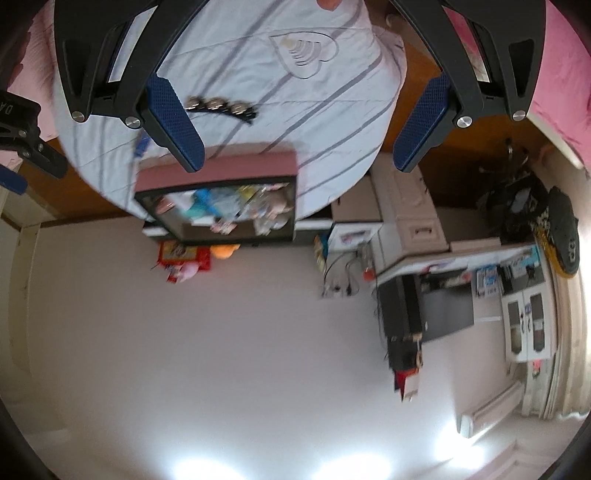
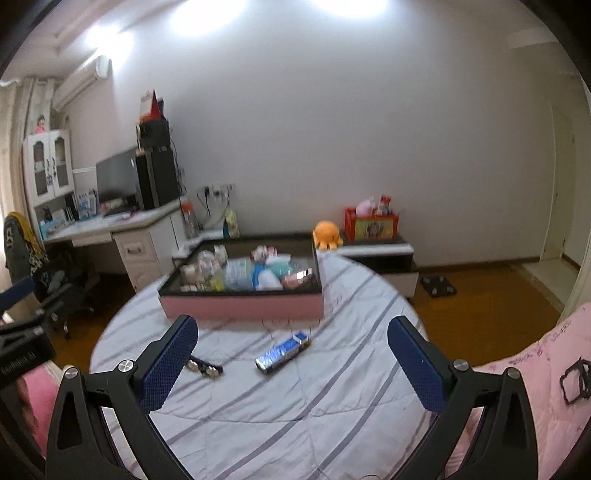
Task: Organize rigid objects
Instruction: 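Withdraw both tools from the box toward the remaining items, then grasp the blue-and-gold box with the right tool, then carry the blue-and-gold box toward the pink box with the right tool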
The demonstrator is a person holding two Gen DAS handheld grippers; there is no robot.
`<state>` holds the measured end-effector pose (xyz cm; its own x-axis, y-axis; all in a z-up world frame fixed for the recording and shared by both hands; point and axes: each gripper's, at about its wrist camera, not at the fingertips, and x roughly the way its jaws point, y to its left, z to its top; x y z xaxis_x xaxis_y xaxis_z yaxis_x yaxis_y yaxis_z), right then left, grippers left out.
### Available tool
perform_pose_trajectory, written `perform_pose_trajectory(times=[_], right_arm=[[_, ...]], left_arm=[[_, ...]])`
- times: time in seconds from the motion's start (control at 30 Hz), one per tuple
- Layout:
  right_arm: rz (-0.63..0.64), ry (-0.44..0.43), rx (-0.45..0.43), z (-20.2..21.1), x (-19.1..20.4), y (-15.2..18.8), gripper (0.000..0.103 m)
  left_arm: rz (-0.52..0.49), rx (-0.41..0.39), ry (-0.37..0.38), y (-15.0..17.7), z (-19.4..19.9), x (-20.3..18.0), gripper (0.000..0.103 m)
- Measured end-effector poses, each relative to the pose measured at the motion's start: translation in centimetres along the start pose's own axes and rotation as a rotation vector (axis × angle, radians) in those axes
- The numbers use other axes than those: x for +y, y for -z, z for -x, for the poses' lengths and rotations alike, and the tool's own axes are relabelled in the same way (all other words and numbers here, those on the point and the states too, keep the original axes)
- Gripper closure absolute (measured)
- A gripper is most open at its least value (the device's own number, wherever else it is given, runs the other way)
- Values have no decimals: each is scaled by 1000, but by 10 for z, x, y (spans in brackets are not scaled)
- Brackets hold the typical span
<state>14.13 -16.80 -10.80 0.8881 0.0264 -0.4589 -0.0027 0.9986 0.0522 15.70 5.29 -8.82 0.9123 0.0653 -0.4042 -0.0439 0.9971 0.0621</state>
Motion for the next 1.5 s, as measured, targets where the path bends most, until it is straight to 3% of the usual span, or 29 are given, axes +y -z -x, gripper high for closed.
perform_pose_trajectory(times=[0.17,0.4,0.7,0.9,0.97,1.07,1.13,1.23,1.37,1.5], right_arm=[[-16,28,127,-54,3,15,0],[-12,51,275,-125,14,28,0],[16,75,386,-162,3,36,0],[14,58,392,-159,-28,32,22],[16,61,399,-160,-37,30,39],[33,62,412,-164,-49,29,61],[29,52,411,-167,-54,26,69],[38,47,407,-170,-59,24,80],[34,13,401,-174,-64,22,82],[5,-6,382,-172,-71,20,82]], left_arm=[[1,84,-29,5,-46,19,0],[-25,172,7,-4,-110,29,0],[-37,248,80,-27,-195,19,0],[-42,311,42,-23,-242,14,0],[-28,329,45,-21,-252,14,6],[-31,371,63,-17,-265,11,27],[-25,386,84,-16,-269,9,44],[-28,400,95,-16,-274,5,59],[-32,417,154,-17,-277,0,73],[-45,423,156,-19,-278,-7,83]])
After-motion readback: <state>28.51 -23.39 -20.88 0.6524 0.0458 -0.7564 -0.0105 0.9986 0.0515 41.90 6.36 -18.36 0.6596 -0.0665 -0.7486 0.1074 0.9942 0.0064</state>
